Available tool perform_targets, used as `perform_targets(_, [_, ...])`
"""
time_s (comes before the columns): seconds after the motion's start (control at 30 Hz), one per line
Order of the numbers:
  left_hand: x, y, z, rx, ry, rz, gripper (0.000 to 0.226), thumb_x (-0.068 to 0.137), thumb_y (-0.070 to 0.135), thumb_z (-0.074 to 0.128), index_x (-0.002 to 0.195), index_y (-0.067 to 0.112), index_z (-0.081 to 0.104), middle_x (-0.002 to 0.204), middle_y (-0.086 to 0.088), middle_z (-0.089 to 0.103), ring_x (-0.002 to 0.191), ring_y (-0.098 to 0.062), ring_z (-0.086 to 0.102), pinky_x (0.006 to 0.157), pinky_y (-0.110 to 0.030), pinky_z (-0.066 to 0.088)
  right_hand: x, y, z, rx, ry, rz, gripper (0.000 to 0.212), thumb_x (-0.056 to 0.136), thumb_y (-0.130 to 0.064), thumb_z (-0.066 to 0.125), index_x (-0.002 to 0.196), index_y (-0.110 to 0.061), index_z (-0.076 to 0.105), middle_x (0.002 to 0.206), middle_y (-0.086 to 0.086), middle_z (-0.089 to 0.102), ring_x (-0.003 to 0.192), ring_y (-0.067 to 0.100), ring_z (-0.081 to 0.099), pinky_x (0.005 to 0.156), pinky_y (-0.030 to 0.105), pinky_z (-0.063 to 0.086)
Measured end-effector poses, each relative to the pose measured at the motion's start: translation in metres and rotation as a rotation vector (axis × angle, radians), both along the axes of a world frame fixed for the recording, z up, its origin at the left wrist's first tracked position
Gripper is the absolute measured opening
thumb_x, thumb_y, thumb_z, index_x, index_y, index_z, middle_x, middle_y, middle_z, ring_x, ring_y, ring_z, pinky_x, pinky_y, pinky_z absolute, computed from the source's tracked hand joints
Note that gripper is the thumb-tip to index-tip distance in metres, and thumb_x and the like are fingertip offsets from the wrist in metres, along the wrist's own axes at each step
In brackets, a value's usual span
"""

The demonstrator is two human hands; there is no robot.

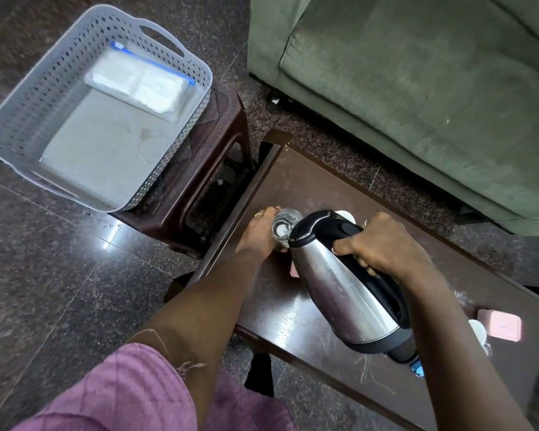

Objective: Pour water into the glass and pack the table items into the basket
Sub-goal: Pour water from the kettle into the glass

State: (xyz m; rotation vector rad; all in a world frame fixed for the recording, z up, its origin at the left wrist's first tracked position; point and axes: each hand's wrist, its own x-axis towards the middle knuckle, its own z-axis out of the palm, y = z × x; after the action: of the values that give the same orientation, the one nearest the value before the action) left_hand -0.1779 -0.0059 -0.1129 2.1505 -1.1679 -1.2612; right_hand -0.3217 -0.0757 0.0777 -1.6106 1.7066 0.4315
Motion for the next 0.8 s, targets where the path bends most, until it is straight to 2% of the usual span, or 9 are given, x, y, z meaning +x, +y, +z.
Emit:
perform_targets(0.1, [-0.0004, -0.0006, -0.001, -0.013, -0.004, -0.001, 0.062, 0.066, 0.013, 0.078, 0.12, 0.016, 0.048, 0.121, -0.011, 0.057, 0.116, -0.028, 0.053, 0.098, -0.036, 0.044, 0.0, -0.001, 0.0005, 0.002, 0.01, 0.01, 0.026, 0.051, -0.03, 0.075, 0.048, -0.011, 0.057, 0.039, 0.001, 0.058, 0.036, 0.018, 0.057, 0.053, 0.032, 0.053])
perform_targets(0.4, [0.0004, -0.0008, -0.0024, -0.021, 0.004, -0.009, 0.067, 0.063, 0.01, 0.079, 0.122, 0.015, 0.048, 0.121, -0.011, 0.057, 0.117, -0.026, 0.052, 0.098, -0.033, 0.043, -0.0012, 0.0002, 0.0006, 0.001, 0.005, 0.001, 0.026, 0.049, -0.031, 0.074, 0.05, -0.011, 0.057, 0.041, 0.002, 0.06, 0.035, 0.017, 0.057, 0.049, 0.028, 0.048])
perform_targets(0.57, [0.0005, 0.0005, -0.002, -0.034, 0.005, 0.0, 0.06, 0.067, 0.011, 0.076, 0.121, 0.016, 0.049, 0.121, -0.011, 0.056, 0.117, -0.027, 0.052, 0.097, -0.034, 0.043, 0.0001, 0.001, 0.0016, -0.004, 0.014, 0.01, 0.026, 0.05, -0.032, 0.074, 0.052, -0.013, 0.056, 0.055, 0.008, 0.063, 0.049, 0.023, 0.06, 0.057, 0.031, 0.052])
perform_targets(0.8, [0.0001, 0.0013, -0.003, -0.023, 0.013, 0.0, 0.063, 0.066, 0.015, 0.079, 0.121, 0.018, 0.048, 0.121, -0.009, 0.055, 0.115, -0.026, 0.054, 0.097, -0.035, 0.045, 0.0014, 0.0006, 0.0031, 0.006, 0.004, -0.01, 0.024, 0.053, -0.027, 0.074, 0.05, -0.009, 0.058, 0.033, 0.0, 0.055, 0.032, 0.016, 0.053, 0.047, 0.025, 0.045])
